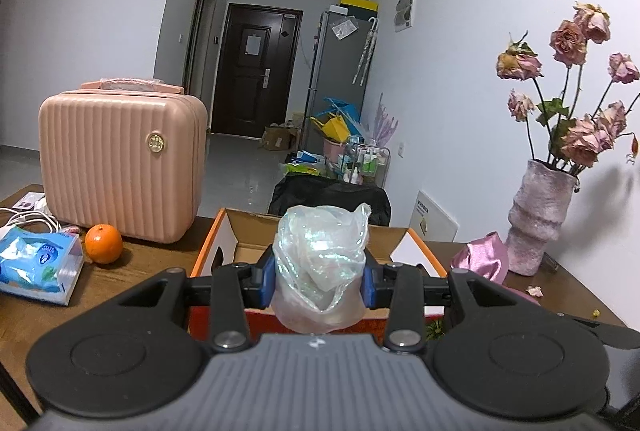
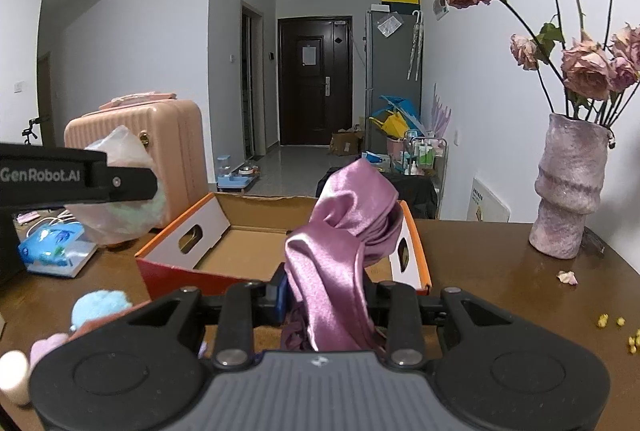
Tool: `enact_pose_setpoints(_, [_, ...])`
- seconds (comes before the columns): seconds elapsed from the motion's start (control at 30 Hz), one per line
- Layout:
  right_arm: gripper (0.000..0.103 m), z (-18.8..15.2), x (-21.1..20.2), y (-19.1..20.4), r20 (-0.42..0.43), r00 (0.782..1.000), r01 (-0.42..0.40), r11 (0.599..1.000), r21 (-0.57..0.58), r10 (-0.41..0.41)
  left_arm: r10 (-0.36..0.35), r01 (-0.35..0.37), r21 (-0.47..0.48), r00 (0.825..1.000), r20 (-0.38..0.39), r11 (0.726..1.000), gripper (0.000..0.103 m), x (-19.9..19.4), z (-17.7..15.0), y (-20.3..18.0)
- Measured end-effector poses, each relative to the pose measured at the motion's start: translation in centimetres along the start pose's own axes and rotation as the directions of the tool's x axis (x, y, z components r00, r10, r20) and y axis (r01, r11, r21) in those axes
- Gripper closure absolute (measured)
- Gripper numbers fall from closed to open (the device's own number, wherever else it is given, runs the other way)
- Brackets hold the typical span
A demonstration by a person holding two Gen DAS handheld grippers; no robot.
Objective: Organize soft objects
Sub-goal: 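Carry the plastic bag and pink scrunchie over the open cardboard box with both tools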
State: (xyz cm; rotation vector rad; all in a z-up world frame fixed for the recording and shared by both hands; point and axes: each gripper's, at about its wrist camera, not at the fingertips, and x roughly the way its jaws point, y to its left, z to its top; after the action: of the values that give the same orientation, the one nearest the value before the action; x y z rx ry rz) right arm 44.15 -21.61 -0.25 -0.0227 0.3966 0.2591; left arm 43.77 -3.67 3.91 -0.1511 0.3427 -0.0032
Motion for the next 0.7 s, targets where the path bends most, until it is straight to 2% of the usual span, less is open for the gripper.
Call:
enact_pose_setpoints(0.37, [0.073, 1.7, 4.6, 0.1, -0.019, 1.000, -0.013, 1.000, -0.012, 0.013, 0.033, -0.033, -0.042, 0.999, -0.011, 0.999, 0.063, 4.6, 1.6, 0.4])
enact_pose_setpoints(0.7, [0.073, 3.7, 8.8, -1.1, -0.032, 0.999, -0.023, 0.999, 0.027, 0.024, 0.094, -0.098, -0.082, 0.994, -0.054, 0.992, 0.063, 8.9, 2.9, 2.0])
